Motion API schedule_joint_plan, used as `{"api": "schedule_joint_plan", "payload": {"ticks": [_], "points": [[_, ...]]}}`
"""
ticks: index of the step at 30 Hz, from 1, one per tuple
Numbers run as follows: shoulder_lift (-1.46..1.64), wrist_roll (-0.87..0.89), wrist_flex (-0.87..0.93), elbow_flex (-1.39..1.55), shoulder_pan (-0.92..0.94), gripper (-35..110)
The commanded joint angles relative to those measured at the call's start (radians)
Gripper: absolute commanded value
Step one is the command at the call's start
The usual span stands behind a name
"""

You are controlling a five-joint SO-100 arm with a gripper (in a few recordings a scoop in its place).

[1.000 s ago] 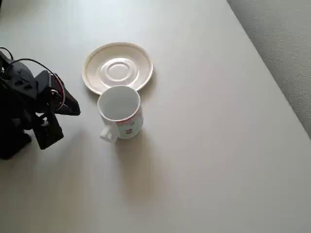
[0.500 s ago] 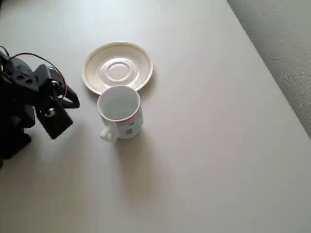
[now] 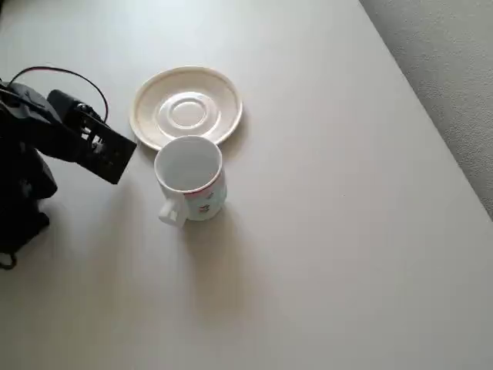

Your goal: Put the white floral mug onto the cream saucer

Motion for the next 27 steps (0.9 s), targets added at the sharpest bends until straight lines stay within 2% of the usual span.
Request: {"api": "schedule_joint_plan", "payload": {"ticks": [1, 3, 6, 10, 17, 22, 27], "points": [[0.006, -0.043, -0.100, -0.040, 0.264, 10], [0.006, -0.126, -0.107, -0.083, 0.347, 14], [0.005, -0.115, -0.057, -0.187, 0.388, 15], [-0.049, -0.058, 0.089, -0.431, 0.356, 18], [-0.738, 0.100, 0.295, -1.012, 0.359, 18], [-0.962, 0.103, 0.285, -1.035, 0.373, 18], [-1.089, 0.086, 0.149, -0.928, 0.419, 18]]}}
